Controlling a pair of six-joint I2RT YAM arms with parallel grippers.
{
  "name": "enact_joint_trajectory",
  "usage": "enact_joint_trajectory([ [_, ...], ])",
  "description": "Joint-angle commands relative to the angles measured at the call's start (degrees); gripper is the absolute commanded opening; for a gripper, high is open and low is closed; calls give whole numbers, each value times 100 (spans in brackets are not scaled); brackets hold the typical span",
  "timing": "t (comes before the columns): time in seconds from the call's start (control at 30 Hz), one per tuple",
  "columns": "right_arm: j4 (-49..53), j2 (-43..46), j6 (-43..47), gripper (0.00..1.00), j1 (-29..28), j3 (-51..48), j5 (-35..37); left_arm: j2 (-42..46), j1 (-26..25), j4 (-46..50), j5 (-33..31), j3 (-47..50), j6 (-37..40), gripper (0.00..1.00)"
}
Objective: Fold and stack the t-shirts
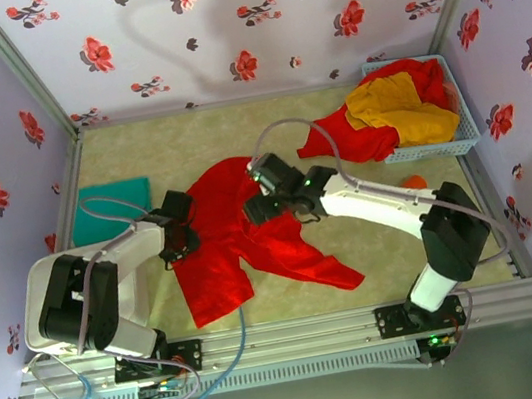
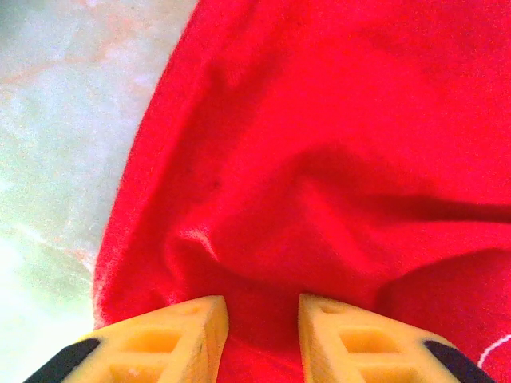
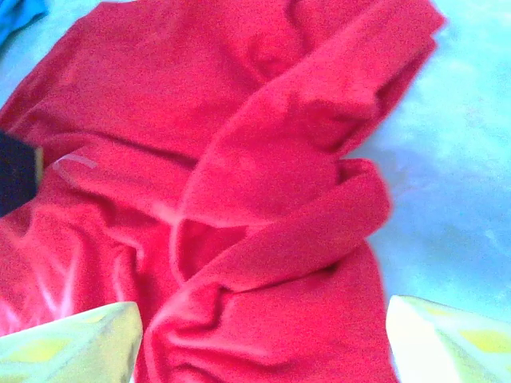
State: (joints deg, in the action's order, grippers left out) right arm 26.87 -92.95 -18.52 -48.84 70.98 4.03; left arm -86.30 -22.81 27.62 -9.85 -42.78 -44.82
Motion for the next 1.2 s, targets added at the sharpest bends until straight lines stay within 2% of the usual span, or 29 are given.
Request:
enact_joint_trajectory([
  [0.0,-50,-166,181,81,476,-61,-703,-315,28,238,218,139,84,31],
  [0.2,-612,-591,51,77,1376,-225,-1784,-260,30,218,246,180,81,32],
  [0.33,-1444,-1047,-358,70,1787,-472,-2728,-266,28,187,255,234,65,32],
  [0.6,-2854,-1577,-995,66,1948,-762,-3699,-264,22,174,290,270,85,32],
  [0.7,-3236,-1741,-1208,60,1948,-771,-4020,-265,22,156,299,271,78,32],
  [0.97,-3054,-1561,-1114,27,1956,-841,-3853,-230,15,130,304,345,57,31],
  [1.07,-2443,-1459,-856,5,1965,-648,-3694,-218,15,141,297,343,76,31],
  [1.17,-1978,-1302,-660,0,1990,-577,-3455,-195,22,157,299,366,80,31],
])
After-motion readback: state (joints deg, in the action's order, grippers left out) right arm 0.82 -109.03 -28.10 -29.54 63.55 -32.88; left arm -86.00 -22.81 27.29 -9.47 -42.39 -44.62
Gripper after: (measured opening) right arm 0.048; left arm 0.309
